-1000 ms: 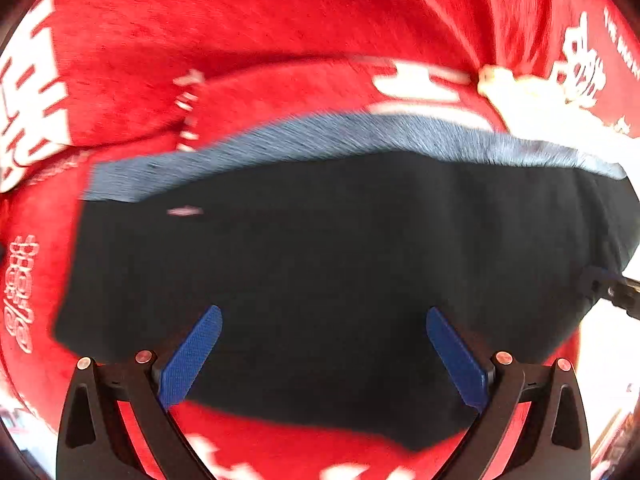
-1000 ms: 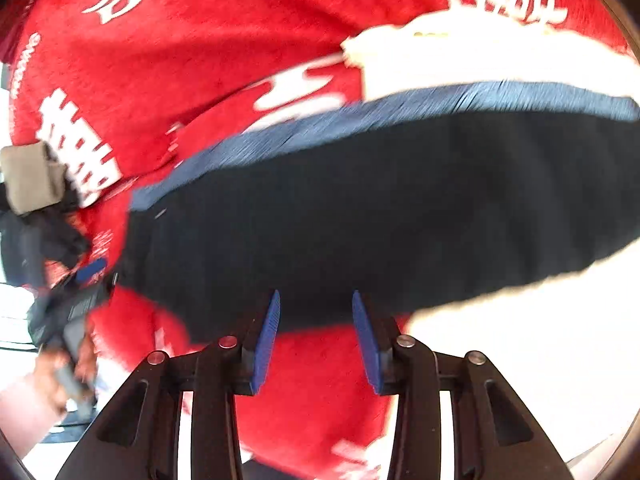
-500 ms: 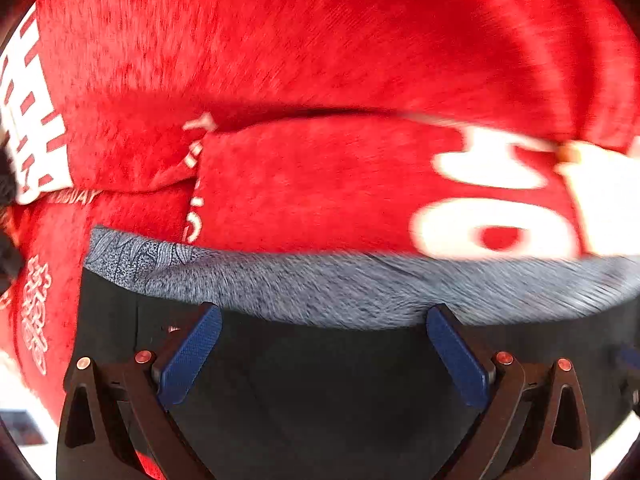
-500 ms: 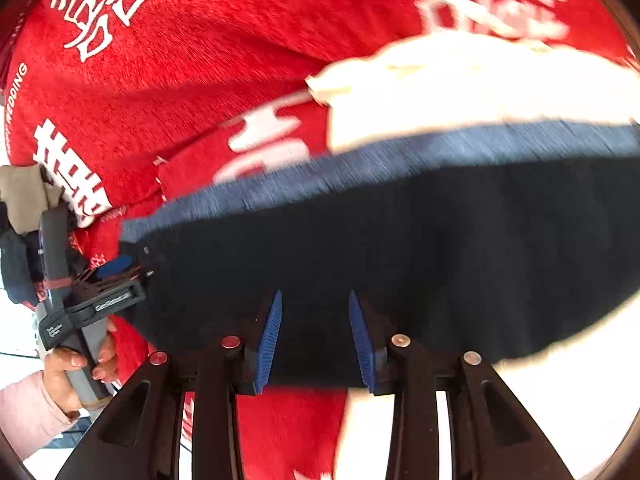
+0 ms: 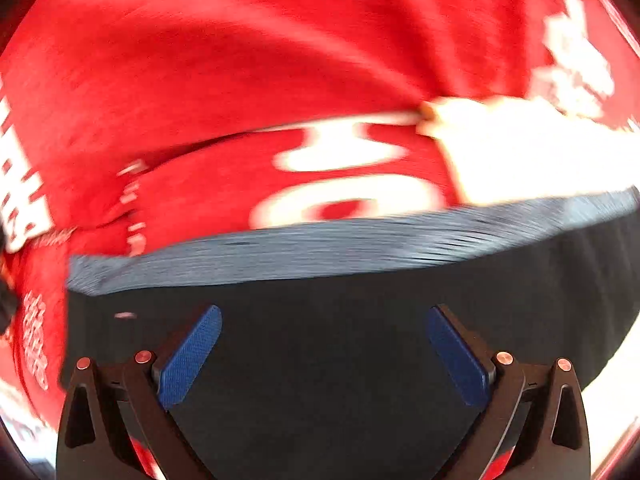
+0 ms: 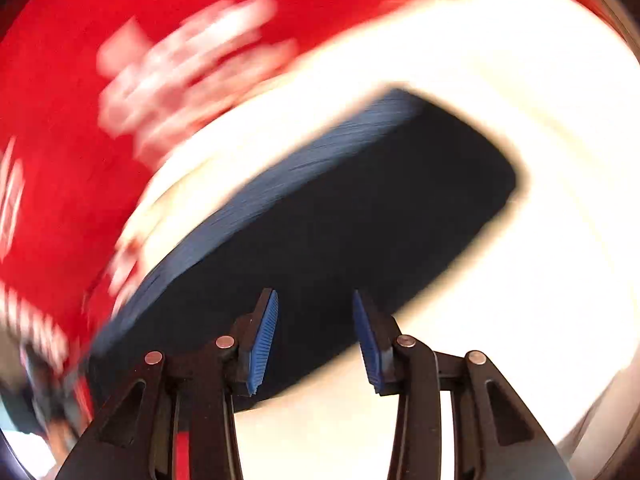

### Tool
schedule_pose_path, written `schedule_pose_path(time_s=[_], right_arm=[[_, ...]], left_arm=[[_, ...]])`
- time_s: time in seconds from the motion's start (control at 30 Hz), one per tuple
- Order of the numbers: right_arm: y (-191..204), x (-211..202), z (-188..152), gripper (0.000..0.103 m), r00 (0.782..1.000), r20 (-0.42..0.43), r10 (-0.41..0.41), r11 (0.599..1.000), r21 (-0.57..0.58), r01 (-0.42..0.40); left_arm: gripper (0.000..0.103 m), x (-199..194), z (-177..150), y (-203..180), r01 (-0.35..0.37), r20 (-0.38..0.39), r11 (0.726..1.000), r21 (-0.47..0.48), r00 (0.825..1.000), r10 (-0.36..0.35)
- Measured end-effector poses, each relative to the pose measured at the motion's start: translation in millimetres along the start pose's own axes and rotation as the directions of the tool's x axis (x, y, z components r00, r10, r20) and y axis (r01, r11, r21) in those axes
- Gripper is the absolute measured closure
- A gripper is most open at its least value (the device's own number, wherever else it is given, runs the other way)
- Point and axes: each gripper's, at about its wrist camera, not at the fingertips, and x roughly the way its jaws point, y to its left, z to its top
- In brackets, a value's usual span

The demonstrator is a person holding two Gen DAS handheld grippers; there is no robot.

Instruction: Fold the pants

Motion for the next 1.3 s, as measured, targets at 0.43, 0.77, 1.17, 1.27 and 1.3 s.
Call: schedule_pose_path(time_s=[0.43, 0.77, 1.17, 1.27, 1.3], right_arm=[[-80, -8, 34, 0.057, 0.977, 0.012, -0.215, 0.96, 0.188, 0.209], [72, 30, 45, 0.055, 0.991, -0.025, 0.13, 0.952, -0.275, -0.132], [43, 82, 84, 0.093, 0.998, 0.025, -0.051, 0.964, -0.258, 0.055], [-3, 53, 89, 0.088, 0.996, 0.048, -0.075, 0.993, -0.091, 0.079], [-24, 39, 83, 0.086, 0.998, 0.058, -0.03, 0.999, -0.022, 0.031]], left_arm=[[0.0, 20, 28, -78, 0.029, -0.046, 0.998, 0.049, 0.999, -0.027], [0.0, 33, 54, -100, 0.033, -0.034, 0.998, -0.059, 0.999, -0.035], [0.0, 25, 47, -102, 0.041, 0.01, 0.999, -0.025, 0.999, -0.04], [0.0, 22, 41, -109, 0.039, 0.02, 0.999, -0.022, 0.999, -0.039], [0.0, 24, 39, -105, 0.039, 0.022, 0.999, -0.021, 0.999, -0.039]])
